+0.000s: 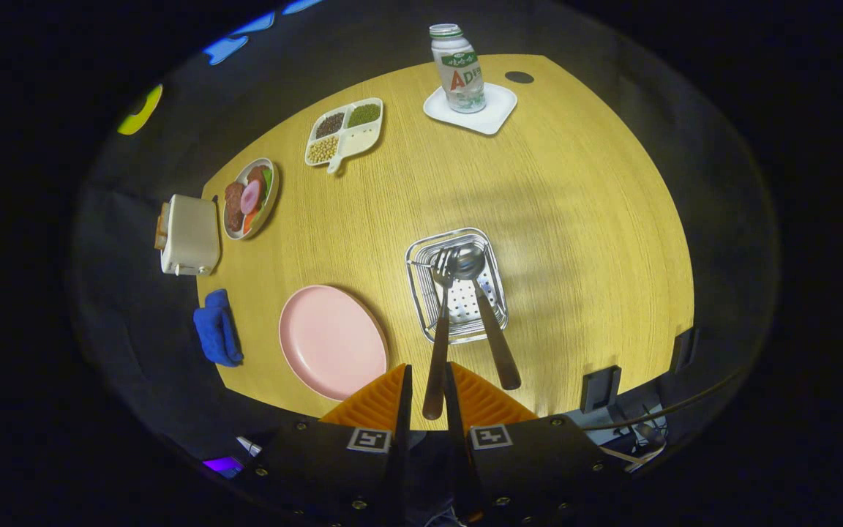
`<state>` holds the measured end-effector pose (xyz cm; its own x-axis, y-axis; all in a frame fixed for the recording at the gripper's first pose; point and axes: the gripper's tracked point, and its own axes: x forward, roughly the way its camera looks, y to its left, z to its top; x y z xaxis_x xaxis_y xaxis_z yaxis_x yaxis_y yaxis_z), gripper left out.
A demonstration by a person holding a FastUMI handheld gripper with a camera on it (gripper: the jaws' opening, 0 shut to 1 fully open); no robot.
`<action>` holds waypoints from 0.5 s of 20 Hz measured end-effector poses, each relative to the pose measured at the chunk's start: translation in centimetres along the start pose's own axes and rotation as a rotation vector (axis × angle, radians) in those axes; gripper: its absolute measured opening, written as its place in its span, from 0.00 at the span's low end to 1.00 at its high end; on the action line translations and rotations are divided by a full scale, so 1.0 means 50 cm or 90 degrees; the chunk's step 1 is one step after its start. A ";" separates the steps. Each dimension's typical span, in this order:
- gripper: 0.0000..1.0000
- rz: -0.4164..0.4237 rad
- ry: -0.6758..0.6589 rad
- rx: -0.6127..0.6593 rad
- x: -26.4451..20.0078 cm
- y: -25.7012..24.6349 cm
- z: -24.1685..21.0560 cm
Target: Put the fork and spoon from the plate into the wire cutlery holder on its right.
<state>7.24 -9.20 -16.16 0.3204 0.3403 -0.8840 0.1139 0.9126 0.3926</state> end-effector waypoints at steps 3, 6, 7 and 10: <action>0.25 0.005 -0.094 0.007 -0.029 0.016 0.042; 0.25 0.012 -0.228 0.018 -0.073 0.029 0.097; 0.25 0.007 -0.276 0.014 -0.089 0.031 0.113; 0.25 0.006 -0.412 -0.007 -0.155 0.055 0.151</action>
<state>12.20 -11.04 -6.32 0.8241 0.1464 -0.5472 0.0992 0.9138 0.3938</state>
